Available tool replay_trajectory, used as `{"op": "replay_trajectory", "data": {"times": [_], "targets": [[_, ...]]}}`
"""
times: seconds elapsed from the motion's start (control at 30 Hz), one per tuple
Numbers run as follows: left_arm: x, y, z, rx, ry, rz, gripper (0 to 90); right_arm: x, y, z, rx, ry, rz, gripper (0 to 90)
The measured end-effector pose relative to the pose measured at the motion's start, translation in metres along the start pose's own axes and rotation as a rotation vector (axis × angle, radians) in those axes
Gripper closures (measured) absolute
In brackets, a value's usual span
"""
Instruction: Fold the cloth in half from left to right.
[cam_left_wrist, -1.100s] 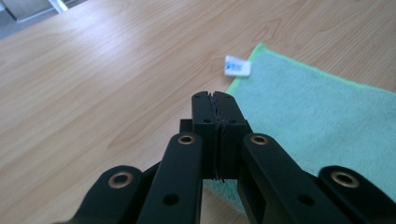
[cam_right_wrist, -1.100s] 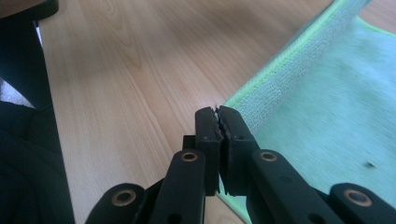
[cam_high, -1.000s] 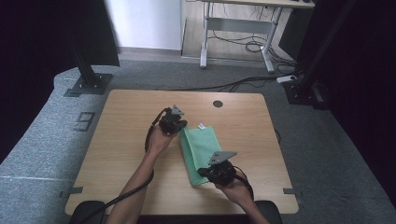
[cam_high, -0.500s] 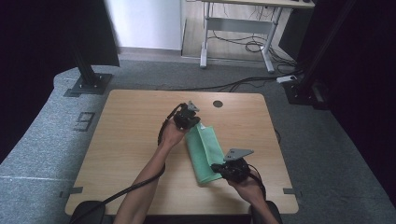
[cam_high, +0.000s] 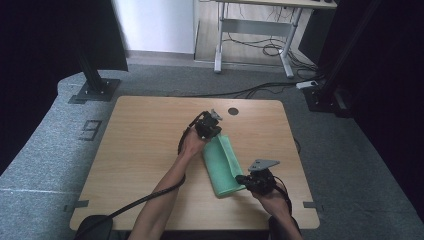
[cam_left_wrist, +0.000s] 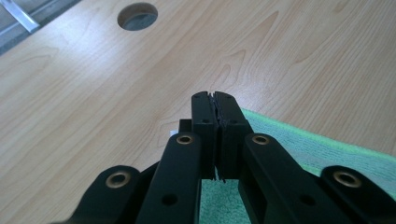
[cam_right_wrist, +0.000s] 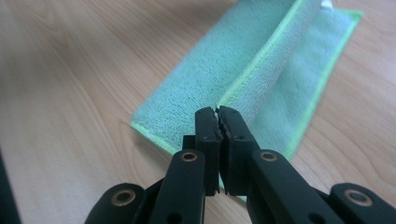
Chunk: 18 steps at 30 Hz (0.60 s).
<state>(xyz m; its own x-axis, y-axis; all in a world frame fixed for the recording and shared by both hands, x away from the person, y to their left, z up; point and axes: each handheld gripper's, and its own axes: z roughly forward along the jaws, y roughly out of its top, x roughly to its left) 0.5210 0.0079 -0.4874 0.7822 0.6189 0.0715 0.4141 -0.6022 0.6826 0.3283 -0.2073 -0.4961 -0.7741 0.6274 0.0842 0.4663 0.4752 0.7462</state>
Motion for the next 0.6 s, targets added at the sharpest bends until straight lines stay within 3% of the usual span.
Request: {"op": "replay_trajectory", "data": {"times": [0.27, 0.6], "targets": [[-0.005, -0.002, 0.022, 0.046, 0.009, 0.019, 87.1, -0.01, -0.013, 0.009, 0.044, -0.014, 0.023, 86.0], [-0.008, -0.003, 0.037, 0.073, 0.016, 0.017, 85.4, -0.014, -0.024, 0.022, 0.08, -0.007, 0.04, 85.7]]}}
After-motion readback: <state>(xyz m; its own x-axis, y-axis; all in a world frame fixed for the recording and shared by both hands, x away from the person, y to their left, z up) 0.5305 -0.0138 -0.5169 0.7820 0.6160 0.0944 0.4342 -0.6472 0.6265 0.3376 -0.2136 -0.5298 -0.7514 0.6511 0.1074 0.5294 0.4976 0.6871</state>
